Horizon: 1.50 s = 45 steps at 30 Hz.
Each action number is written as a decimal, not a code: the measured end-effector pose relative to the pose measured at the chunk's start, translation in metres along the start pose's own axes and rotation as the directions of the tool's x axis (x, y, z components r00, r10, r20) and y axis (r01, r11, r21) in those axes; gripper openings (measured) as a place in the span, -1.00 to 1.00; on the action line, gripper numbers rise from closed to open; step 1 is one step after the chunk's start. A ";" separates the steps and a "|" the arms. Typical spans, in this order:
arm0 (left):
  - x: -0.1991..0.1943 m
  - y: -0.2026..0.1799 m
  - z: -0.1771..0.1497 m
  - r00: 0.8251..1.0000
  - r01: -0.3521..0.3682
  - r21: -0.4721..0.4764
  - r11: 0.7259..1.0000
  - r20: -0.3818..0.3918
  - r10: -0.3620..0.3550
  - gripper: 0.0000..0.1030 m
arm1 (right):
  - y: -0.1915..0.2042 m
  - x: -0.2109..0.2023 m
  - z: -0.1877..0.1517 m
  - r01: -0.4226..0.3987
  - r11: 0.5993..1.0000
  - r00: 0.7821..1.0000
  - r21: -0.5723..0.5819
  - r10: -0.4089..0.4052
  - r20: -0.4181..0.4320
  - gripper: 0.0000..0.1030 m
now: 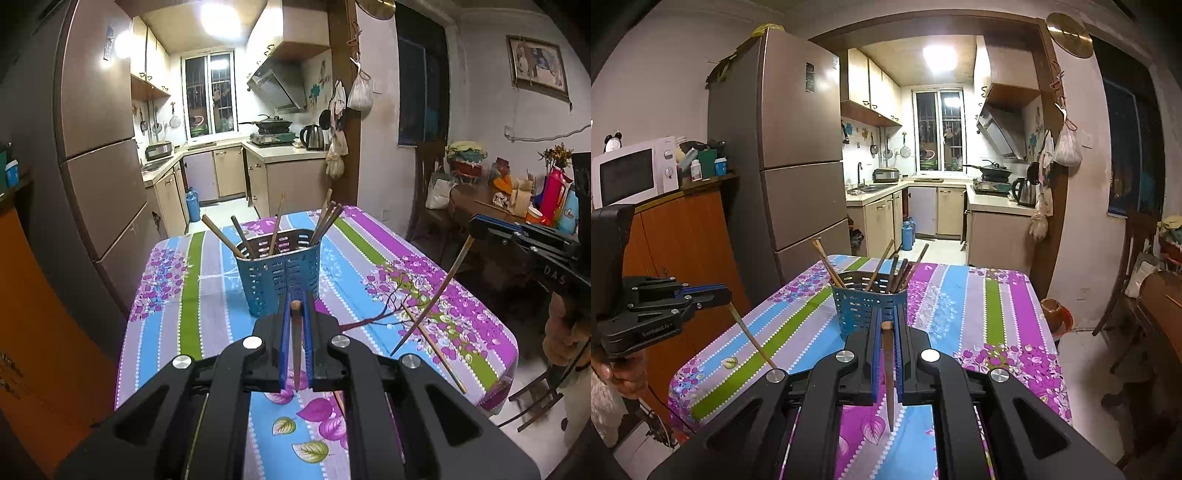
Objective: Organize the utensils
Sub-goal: 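Lift both held chopsticks and carry them over the blue holder, then lower both chopsticks into the holder and open both grippers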
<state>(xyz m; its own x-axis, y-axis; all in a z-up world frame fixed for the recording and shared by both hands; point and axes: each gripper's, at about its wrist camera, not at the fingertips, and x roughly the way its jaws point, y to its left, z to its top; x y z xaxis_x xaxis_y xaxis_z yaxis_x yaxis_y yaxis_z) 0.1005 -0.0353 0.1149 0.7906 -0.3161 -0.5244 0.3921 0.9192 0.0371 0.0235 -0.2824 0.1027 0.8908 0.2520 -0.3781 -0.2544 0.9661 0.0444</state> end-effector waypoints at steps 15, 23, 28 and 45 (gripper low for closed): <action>-0.001 0.010 0.129 0.974 -0.043 -0.009 0.999 0.223 0.044 -0.90 | 0.013 0.028 0.141 0.009 1.000 0.980 0.008 -0.011 0.196 -0.85; 0.070 0.026 0.164 0.981 -0.070 -0.039 0.997 0.177 0.076 -0.90 | 0.005 0.097 0.173 0.041 0.998 0.981 0.041 -0.048 0.189 -0.86; 0.119 0.037 0.160 0.991 -0.095 -0.041 0.995 0.092 0.099 -0.90 | -0.003 0.144 0.165 0.049 0.996 0.990 0.075 -0.058 0.130 -0.86; 0.148 0.067 0.148 0.986 -0.164 -0.103 0.981 0.020 0.167 -0.43 | -0.002 0.202 0.141 0.066 0.995 0.998 0.079 -0.065 -0.011 -0.84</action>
<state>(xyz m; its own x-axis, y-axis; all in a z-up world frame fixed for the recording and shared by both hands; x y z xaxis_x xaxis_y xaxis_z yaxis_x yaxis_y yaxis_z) 0.3132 -0.0553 0.1660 0.8543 -0.1630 -0.4935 0.2069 0.9777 0.0351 0.2574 -0.2256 0.1570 0.9012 0.1880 -0.3906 -0.1647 0.9820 0.0926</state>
